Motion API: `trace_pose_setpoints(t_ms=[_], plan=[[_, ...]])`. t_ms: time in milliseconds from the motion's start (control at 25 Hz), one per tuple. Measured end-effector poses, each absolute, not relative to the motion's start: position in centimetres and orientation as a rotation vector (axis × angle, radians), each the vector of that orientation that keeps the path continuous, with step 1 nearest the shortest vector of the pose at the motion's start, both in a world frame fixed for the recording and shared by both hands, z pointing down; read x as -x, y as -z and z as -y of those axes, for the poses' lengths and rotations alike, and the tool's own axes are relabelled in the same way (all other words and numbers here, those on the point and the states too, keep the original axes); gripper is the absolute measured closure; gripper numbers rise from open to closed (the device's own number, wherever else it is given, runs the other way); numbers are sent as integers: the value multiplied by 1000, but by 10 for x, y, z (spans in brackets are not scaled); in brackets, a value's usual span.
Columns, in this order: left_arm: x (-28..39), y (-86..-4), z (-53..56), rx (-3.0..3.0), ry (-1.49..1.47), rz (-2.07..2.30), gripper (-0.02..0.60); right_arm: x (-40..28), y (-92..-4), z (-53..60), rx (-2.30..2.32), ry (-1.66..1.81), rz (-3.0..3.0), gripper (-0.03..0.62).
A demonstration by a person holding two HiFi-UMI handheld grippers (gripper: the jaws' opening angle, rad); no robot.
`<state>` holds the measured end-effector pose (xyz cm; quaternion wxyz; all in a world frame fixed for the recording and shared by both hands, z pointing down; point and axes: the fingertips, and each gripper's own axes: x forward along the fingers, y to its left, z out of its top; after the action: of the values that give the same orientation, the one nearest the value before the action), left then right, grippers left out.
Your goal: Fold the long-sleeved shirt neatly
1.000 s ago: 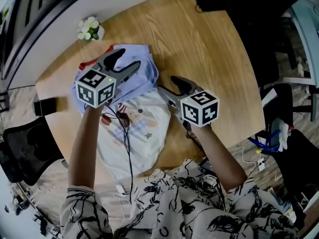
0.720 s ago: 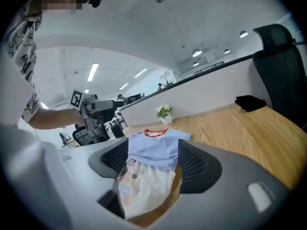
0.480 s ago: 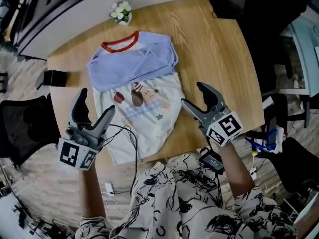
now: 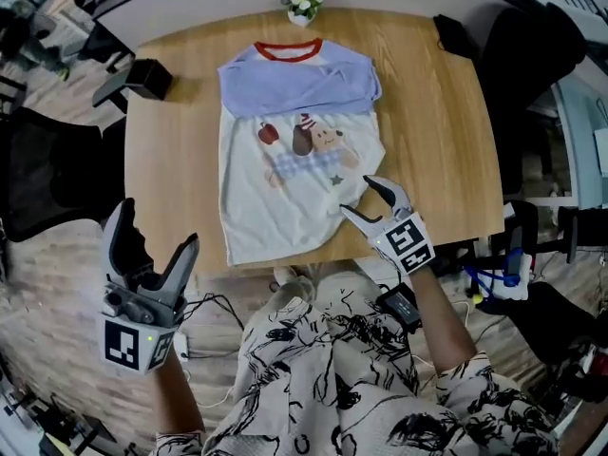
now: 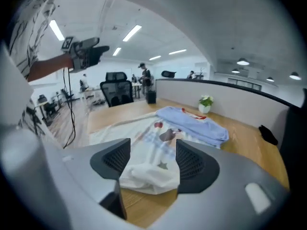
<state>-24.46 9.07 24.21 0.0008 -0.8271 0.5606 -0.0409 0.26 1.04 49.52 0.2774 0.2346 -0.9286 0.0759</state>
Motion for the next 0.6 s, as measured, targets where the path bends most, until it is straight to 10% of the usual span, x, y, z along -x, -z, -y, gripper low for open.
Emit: trace_pose_setpoints(t_ms=[600], plan=[[229,-502,-202,2955,675,-2026,198,31,-597,-53,-165,50,2031,569]])
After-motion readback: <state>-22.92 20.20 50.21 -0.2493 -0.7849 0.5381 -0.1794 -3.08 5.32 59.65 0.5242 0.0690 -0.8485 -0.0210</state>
